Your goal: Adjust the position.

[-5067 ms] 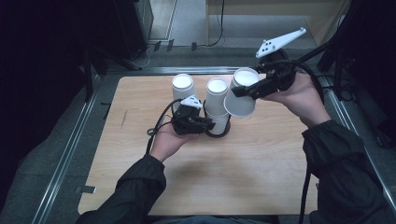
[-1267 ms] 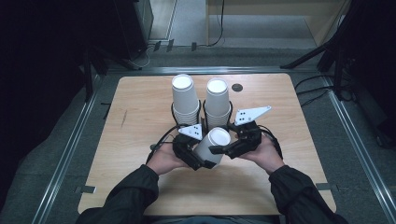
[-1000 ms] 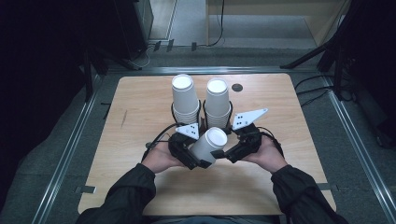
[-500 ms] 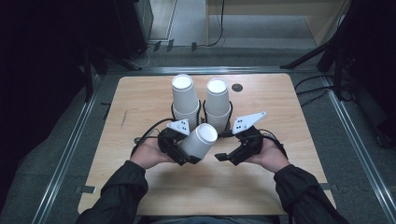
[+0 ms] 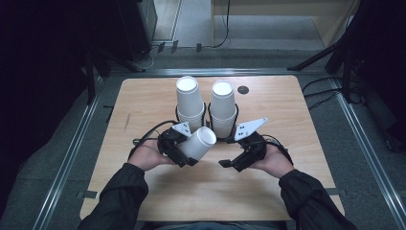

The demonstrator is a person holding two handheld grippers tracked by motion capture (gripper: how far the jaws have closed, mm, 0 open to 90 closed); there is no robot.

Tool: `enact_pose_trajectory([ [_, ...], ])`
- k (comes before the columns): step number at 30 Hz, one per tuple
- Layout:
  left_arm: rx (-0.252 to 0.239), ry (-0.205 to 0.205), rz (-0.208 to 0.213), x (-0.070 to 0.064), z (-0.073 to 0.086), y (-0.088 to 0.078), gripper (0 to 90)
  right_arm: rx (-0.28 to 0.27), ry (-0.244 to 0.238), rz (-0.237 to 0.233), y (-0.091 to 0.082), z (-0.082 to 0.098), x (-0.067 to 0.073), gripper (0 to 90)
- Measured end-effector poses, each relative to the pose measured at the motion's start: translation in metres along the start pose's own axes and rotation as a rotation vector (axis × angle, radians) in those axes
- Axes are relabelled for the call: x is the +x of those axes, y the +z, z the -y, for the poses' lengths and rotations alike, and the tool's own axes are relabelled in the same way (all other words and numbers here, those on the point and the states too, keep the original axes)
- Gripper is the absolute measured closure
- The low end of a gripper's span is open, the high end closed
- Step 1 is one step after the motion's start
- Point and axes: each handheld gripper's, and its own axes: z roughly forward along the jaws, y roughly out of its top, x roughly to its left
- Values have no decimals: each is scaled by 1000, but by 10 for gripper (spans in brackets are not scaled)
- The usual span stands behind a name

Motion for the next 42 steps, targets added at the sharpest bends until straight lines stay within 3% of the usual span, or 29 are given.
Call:
enact_pose_trajectory([
  [4,26,21,36,-4,-4,7,143,15,-12,-21,6,0,1,160],
  [8,60,73,52,-11,-10,17,142,17,-12,-34,11,-1,-1,160],
  [13,56,76,81,-14,-15,23,142,17,-20,-52,13,0,-2,160],
  [16,79,89,98,-17,-18,29,141,19,-33,-67,15,-3,-2,160],
  [23,105,113,115,-25,-24,38,130,68,-78,-74,22,-8,3,157],
  [25,111,138,110,-26,-25,40,122,64,-117,-81,22,-9,6,233],
  [26,95,173,107,-27,-24,40,115,59,-126,-98,20,-10,7,242],
  [28,66,173,100,-27,-23,37,110,58,-122,-100,19,-10,8,243],
  [32,-16,113,121,-24,-22,30,32,17,-91,-102,11,-11,3,242],
  [34,-20,119,119,-23,-22,28,14,17,-85,-96,9,-11,3,242],
  [38,-73,111,129,-25,-22,20,0,-8,-59,-115,5,-10,2,240],
  [39,-107,107,136,-25,-21,14,0,-9,-66,-106,4,-10,2,239],
  [42,-131,98,121,-23,-19,9,0,-2,-51,-96,5,-8,0,239],
])
